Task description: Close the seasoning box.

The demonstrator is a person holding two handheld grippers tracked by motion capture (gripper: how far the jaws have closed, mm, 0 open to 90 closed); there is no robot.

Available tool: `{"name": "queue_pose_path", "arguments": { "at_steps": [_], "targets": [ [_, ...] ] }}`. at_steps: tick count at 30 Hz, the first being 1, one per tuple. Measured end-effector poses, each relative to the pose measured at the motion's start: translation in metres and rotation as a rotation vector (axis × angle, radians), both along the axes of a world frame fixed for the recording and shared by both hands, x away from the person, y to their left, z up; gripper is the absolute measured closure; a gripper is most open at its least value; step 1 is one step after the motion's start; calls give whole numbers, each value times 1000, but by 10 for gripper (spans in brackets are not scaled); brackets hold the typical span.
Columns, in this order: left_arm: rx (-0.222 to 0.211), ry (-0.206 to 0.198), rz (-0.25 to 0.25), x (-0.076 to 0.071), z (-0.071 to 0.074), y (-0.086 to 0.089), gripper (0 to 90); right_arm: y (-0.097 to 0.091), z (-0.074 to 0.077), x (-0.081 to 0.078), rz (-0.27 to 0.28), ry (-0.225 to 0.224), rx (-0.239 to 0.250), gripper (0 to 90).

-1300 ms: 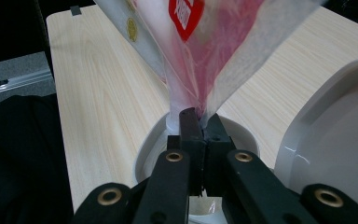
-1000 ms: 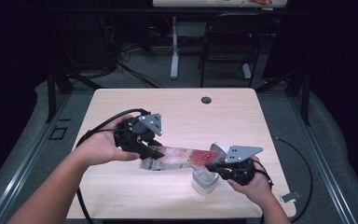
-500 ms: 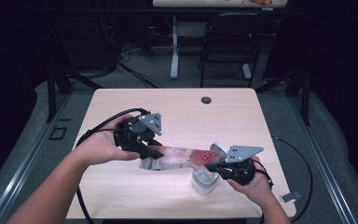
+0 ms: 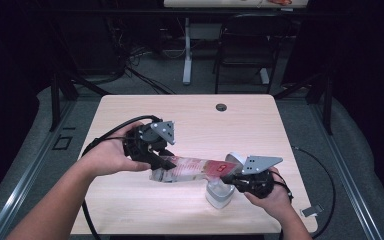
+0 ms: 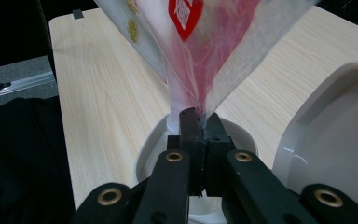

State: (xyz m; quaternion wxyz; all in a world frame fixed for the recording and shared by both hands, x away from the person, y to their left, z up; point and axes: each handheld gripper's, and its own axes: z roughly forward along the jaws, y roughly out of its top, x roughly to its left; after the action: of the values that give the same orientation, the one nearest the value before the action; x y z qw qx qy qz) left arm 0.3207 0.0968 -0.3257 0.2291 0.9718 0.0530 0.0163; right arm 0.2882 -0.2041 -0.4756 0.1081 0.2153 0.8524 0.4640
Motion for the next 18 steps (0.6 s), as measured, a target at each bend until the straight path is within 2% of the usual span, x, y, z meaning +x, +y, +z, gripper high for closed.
{"name": "queue_pose_path", "arguments": {
  "at_steps": [5,7,18],
  "targets": [
    [0,-1,2,0,2,-1,718,-1,0,0,2,0,8,900],
    [12,-6,-12,1,3,-2,718,-1,0,0,2,0,9,900],
    [15,-3,-3,1,5,-5,720,-1,1,0,-1,-2,6,900]
  ]
}}
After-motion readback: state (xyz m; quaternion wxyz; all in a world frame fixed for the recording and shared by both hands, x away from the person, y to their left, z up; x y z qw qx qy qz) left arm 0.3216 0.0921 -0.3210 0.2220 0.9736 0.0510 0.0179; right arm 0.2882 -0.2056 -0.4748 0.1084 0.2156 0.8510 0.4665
